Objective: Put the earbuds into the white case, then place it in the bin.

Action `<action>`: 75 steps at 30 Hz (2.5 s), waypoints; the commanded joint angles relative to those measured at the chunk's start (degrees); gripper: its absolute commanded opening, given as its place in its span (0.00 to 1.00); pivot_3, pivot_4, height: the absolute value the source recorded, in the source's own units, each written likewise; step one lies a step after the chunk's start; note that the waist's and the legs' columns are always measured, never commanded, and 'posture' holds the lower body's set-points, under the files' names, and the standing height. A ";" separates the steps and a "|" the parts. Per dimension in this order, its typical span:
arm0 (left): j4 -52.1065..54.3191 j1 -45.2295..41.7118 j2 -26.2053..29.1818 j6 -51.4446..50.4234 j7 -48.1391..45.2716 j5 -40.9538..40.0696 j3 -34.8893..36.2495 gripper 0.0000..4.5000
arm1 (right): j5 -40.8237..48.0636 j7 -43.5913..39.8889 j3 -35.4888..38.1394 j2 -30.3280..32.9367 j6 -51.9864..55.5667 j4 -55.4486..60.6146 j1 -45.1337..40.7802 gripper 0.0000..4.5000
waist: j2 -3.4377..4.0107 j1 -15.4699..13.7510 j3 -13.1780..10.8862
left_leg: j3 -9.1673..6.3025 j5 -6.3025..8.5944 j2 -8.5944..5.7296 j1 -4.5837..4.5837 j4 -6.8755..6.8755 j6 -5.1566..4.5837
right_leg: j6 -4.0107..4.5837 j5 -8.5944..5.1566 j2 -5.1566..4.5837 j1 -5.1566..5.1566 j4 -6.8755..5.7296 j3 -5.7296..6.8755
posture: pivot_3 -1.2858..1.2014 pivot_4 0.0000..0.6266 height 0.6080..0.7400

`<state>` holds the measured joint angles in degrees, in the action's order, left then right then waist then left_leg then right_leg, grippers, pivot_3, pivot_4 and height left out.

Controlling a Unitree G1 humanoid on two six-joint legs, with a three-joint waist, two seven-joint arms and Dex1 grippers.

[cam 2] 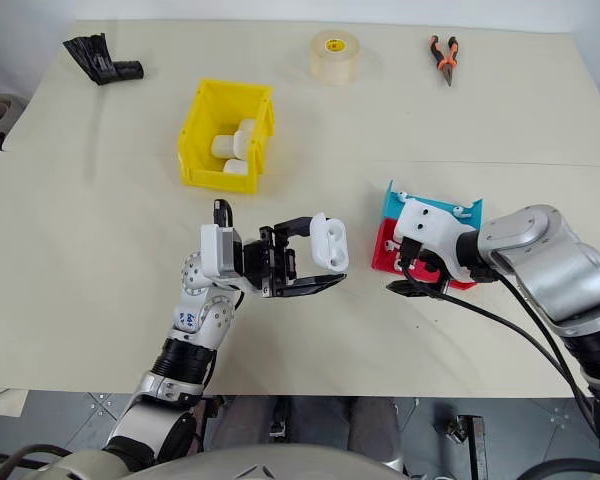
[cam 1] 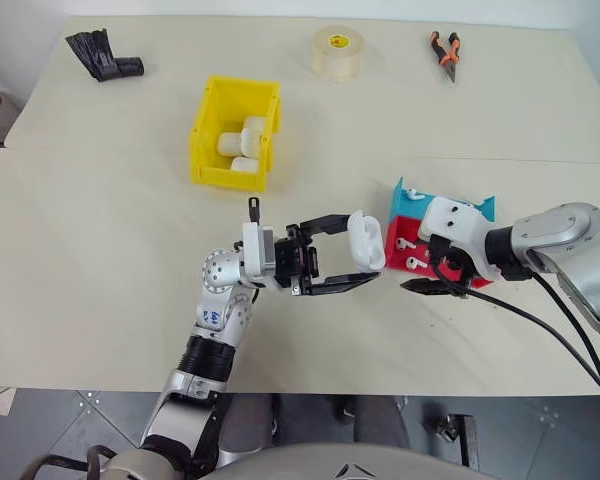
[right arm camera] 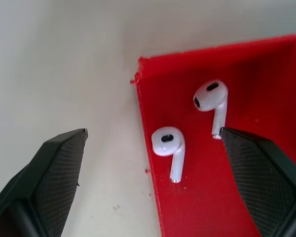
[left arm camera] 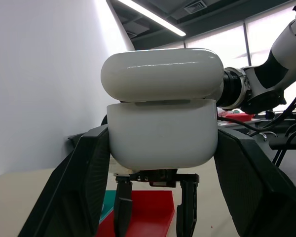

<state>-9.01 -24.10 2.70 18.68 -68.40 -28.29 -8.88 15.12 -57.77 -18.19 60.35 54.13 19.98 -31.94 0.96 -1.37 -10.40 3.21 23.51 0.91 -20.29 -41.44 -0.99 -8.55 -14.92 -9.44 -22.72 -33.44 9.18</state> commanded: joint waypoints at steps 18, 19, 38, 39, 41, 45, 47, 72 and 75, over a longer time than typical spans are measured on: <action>1.84 0.43 0.05 1.54 1.23 0.23 -0.08 0.62 | -3.82 -1.42 -2.31 -1.36 -0.65 0.64 -2.40 0.51 | 0.00 0.02 0.00 | 0.00 0.00 0.00 0.00 0.00 0.00 | 0.00 0.00 0.00 0.00 0.00 0.00 | 0.52 0.24 1.00; 1.76 0.45 0.04 1.62 1.20 0.23 -0.09 0.62 | -3.99 -1.51 -2.42 -1.37 -0.82 0.54 -2.39 0.51 | 0.00 0.01 0.00 | 0.00 0.00 0.00 0.00 0.00 0.00 | 0.00 0.00 0.00 0.00 0.00 0.00 | 0.52 0.24 1.00; 0.16 0.49 -0.16 2.47 0.09 -0.03 -0.07 0.62 | -6.09 -3.60 -2.65 -0.83 -3.28 -0.43 -1.42 0.16 | 0.00 0.03 0.00 | 0.00 0.00 0.00 0.00 0.00 0.00 | 0.00 0.00 0.00 0.00 0.00 0.00 | 0.52 0.24 1.00; 0.03 0.45 -0.17 2.53 0.01 -0.03 -0.03 0.62 | -6.16 -3.66 -2.64 -0.86 -3.46 -0.56 -1.43 0.16 | 0.00 0.02 0.00 | 0.00 0.00 0.00 0.00 0.00 0.00 | 0.00 0.00 0.00 0.00 0.00 0.01 | 0.52 0.24 1.00; -0.17 0.40 -0.18 2.63 -0.14 -0.06 0.07 0.62 | -6.17 -3.74 -2.47 -1.02 -3.62 -0.73 -1.43 0.16 | 0.00 0.01 0.00 | 0.00 0.00 0.00 0.00 0.00 0.00 | 0.00 0.00 0.00 0.00 0.00 0.01 | 0.52 0.24 1.00; -0.55 0.49 -0.05 1.61 -1.30 -1.04 0.06 0.62 | -5.02 -4.65 -0.94 -0.78 -4.40 -0.28 -0.46 0.12 | 0.00 0.02 0.00 | 0.00 0.00 0.00 0.00 0.00 0.00 | 0.00 0.00 0.00 0.00 0.00 0.01 | 0.52 0.24 1.00; -0.90 0.25 -0.02 1.48 -1.49 -0.95 0.15 0.62 | -4.27 -3.85 0.83 -1.47 -3.95 -0.09 0.05 0.12 | 0.00 0.00 0.00 | 0.00 0.00 0.00 0.00 0.00 0.00 | 0.00 0.00 0.00 0.00 0.00 0.01 | 0.52 0.24 1.00; 2.39 -4.51 0.59 -13.54 -3.37 -6.24 1.32 0.62 | 45.50 13.95 42.02 -36.51 -14.91 12.84 18.43 0.12 | -0.01 -0.02 0.00 | 0.04 -0.02 -0.01 0.11 0.07 0.02 | -0.02 0.01 0.03 0.03 -0.07 -0.04 | 0.52 0.24 1.00; 2.85 -4.68 0.28 -14.12 -2.78 -6.06 1.40 0.62 | 47.61 17.15 39.39 -39.18 -15.63 14.27 18.63 0.12 | 0.01 -0.02 0.01 | 0.05 -0.02 -0.01 0.11 0.08 0.04 | -0.02 0.01 0.05 0.02 -0.09 -0.04 | 0.52 0.24 1.00</action>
<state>-9.10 -28.29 3.28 4.76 -71.65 -33.50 -7.78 60.35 -42.16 21.49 21.28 39.93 31.36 -13.10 0.96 -1.38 -10.39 3.25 23.49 0.90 -20.18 -41.36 -0.95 -8.57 -14.91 -9.39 -22.70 -33.53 9.13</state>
